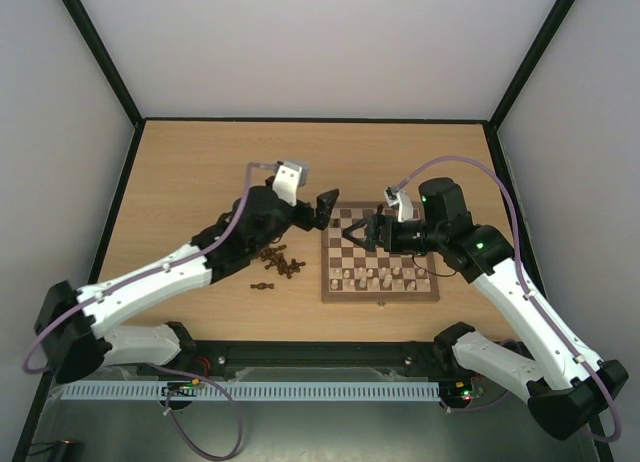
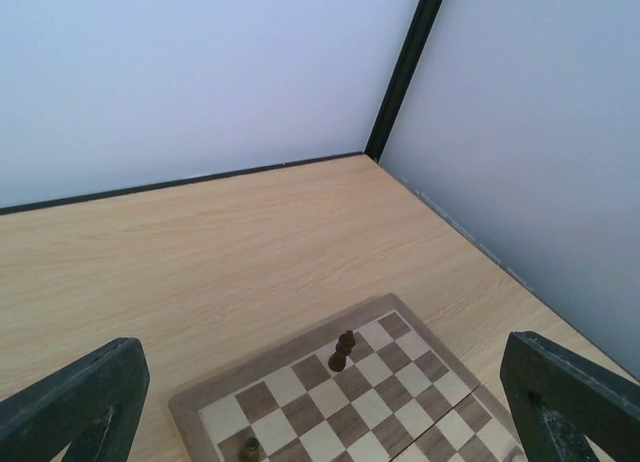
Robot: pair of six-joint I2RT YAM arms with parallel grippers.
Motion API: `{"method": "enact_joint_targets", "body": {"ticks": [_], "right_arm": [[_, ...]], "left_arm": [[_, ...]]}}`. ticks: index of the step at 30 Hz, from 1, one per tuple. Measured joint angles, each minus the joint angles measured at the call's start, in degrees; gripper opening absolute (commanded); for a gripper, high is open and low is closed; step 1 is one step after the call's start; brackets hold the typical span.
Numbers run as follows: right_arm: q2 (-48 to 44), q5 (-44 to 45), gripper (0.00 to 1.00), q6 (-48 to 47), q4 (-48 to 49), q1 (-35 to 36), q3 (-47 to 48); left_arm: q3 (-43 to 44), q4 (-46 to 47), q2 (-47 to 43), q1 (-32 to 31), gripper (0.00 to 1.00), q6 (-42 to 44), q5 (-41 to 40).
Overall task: Set up the chess pieces on the board
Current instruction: Pick up the chess piece at the center of the board.
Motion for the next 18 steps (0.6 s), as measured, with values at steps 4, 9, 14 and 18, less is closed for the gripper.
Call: {"method": "enact_joint_targets", "body": {"ticks": [4, 9, 14, 18], "right_arm": [[0.0, 0.2, 0.99, -0.7, 0.0, 0.0, 0.0], [0.0, 0.7, 0.99, -1.4, 0.1, 0.0, 0.0], [0.0, 2.3, 0.99, -1.9, 0.6, 0.0, 0.0], [1.7, 4.0, 0.94, -2.0, 1.7, 0.0, 0.0]], "left_arm": [[-1.9, -3.3, -6.6, 0.0, 1.00, -0.5, -0.7], [-4.2, -7.7, -13.4, 0.0, 0.99, -0.8, -2.7], [-6.0, -11.9, -19.2, 0.0, 1.00, -1.0, -5.7], [-6.2, -15.2, -21.7, 0.0, 1.00, -2.2, -9.1]]}}
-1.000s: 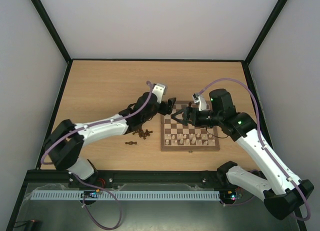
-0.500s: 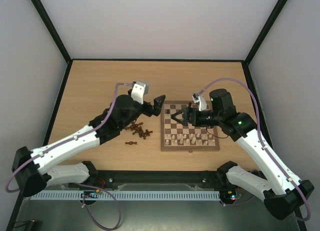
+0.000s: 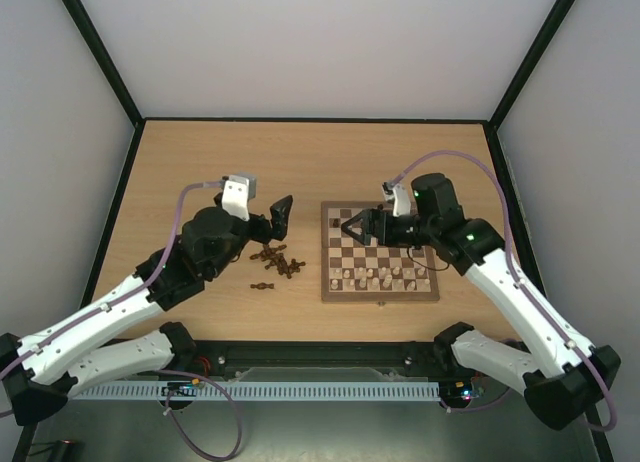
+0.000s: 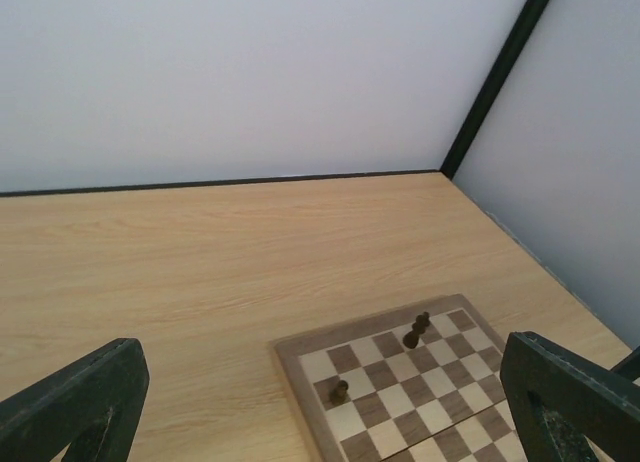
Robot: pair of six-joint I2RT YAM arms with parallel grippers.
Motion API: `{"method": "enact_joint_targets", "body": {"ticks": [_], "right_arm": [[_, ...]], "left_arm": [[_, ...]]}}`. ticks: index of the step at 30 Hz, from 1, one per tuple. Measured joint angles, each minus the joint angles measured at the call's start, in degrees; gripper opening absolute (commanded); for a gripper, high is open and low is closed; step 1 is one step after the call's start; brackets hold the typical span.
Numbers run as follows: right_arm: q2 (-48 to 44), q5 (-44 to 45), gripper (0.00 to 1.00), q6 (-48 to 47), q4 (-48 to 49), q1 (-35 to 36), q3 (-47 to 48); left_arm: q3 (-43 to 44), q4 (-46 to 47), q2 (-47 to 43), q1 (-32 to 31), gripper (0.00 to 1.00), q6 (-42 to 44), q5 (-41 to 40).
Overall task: Set up the chess pieces on the board
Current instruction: Pick up the chess piece at the center of the board.
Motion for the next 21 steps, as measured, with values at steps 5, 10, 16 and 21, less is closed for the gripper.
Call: {"method": "enact_joint_targets", "body": {"ticks": [5, 10, 16, 21], "right_arm": [[6.1, 2.2, 0.68, -0.5, 1.6, 0.5, 0.0], [16.2, 6.6, 0.52, -0.9, 2.5, 8.5, 4.9], [28.6, 12.6, 0.38, -2.4, 2.8, 16.7, 13.0], [36.6, 17.0, 0.34, -3.7, 2.8, 21.9, 17.4]], "left_arm": [[0.0, -3.8, -1.9, 0.0, 1.00, -3.0, -2.8], [-0.8, -6.1, -5.4, 0.0, 0.99, -6.9, -4.5], [-3.6, -8.7, -9.8, 0.1, 0.99, -11.8, -6.4], [-5.9, -11.4, -15.3, 0.1, 0.99, -15.2, -7.4]]}}
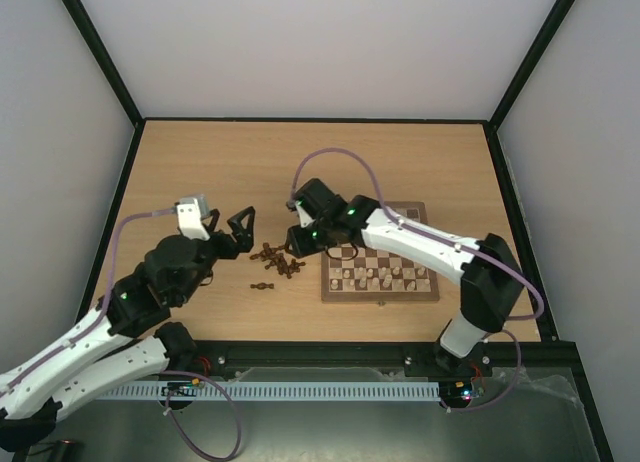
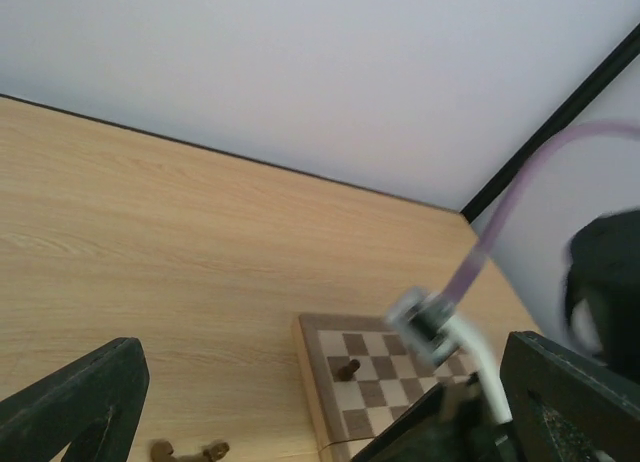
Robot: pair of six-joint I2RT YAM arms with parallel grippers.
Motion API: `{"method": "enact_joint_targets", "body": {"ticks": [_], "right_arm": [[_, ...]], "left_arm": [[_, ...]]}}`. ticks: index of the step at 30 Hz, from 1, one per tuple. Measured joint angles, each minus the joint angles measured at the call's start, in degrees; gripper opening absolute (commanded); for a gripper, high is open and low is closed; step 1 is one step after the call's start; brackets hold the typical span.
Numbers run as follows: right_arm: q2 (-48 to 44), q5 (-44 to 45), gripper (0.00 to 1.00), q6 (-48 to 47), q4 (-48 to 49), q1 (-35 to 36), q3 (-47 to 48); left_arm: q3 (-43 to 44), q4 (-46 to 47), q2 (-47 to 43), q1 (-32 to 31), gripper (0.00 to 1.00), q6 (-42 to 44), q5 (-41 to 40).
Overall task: Set up the chess pieces on the board
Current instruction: Pick up the chess piece at the center of the board.
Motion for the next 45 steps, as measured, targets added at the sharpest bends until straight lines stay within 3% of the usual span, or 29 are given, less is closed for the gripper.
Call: {"method": "enact_joint_targets", "body": {"ticks": [8, 11, 19, 45], "right_arm": [[8.1, 1.1, 0.34, -1.1, 0.4, 5.7, 0.5], [10.9, 2.0, 0.39, -1.7, 0.3, 7.1, 2.1], [15.9, 3.0, 0.47, -3.0, 1.8, 9.8, 4.2], [20.7, 1.6, 0.51, -6.2, 12.9, 10.3, -2.1]], "left_arm": [[-1.2, -2.9, -9.4, 0.0, 0.99, -3.0, -1.3], [-1.2, -3.8, -10.3, 0.0, 0.99, -3.6, -1.5], [-1.2, -5.5, -11.8, 0.0, 1.00, -4.1, -1.9], [-1.2, -6.2, -10.1, 0.0, 1.00, -4.5, -1.7]]}}
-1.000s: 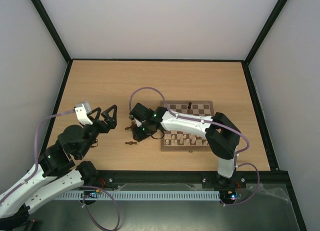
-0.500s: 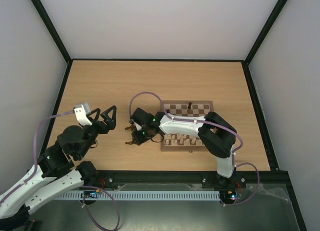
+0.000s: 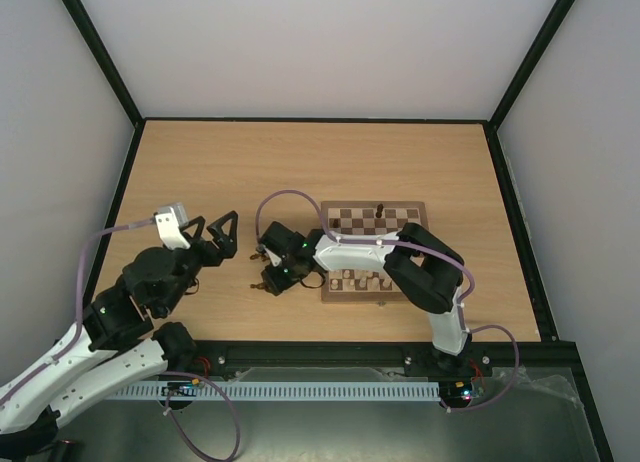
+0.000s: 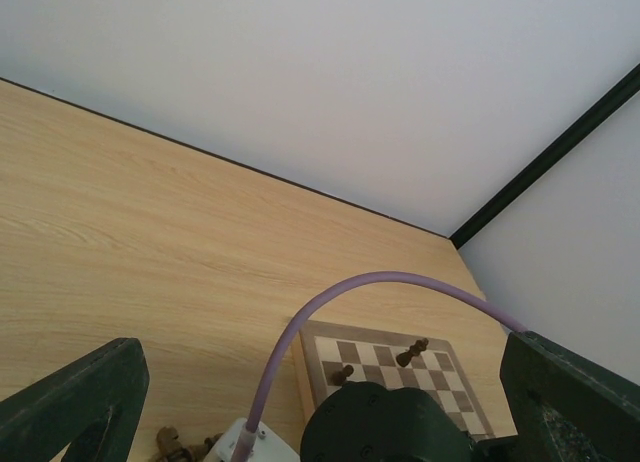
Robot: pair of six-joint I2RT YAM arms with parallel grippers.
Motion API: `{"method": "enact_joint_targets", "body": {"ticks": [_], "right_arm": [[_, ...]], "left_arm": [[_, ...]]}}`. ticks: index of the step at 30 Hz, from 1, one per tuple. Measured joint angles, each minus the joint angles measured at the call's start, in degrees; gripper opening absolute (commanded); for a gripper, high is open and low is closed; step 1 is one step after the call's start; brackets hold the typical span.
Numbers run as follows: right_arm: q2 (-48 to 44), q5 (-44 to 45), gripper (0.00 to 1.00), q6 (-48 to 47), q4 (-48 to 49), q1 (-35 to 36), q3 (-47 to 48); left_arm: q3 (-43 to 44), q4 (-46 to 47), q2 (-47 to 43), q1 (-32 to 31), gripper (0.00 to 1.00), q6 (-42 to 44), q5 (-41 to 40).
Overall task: Set up the chess pieces on the board
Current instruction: Pick up the chess piece at the center of the board.
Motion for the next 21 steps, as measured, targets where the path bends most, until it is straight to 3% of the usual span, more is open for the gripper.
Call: {"method": "enact_joint_targets", "body": {"ticks": [15, 19, 21], "right_arm": [[0.5, -0.4, 0.40, -2.0, 2.0, 0.5, -0.3], [0.8, 0.4, 0.33, -2.6, 2.7, 1.6, -0.3], [1.0, 0.7, 0.24, -2.9, 3.0, 2.2, -0.3]], "left_arm": [[0.0, 1.0, 1.6, 0.0, 1.00, 0.0, 0.4], [0.0, 1.3, 1.9, 0.0, 1.00, 0.0, 0.4], [0.0, 1.3, 2.0, 0.0, 1.00, 0.0, 0.5]]}}
